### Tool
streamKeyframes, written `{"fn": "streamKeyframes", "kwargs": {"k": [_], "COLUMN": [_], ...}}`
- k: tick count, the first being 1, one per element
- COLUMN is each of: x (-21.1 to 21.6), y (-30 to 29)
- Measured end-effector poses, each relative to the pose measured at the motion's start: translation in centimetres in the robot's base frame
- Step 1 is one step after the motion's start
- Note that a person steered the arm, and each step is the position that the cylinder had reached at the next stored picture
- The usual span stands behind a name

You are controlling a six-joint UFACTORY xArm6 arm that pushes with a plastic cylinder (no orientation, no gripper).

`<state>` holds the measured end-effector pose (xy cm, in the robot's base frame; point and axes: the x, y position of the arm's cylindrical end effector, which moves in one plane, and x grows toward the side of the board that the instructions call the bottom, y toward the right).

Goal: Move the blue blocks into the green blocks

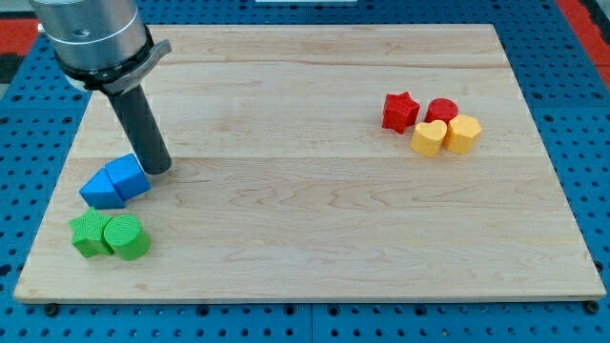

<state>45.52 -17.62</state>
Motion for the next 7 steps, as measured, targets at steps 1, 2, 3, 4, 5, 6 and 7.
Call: {"fn": "streamKeyframes", "kwargs": {"k": [1, 2, 3, 4, 5, 6, 7], "x": [-2.9, -1.8, -0.2, -0.1, 1.8, 2.2, 1.1], "y": [-0.1, -4.8, -4.7, -3.0, -2.9, -2.9, -5.0]}}
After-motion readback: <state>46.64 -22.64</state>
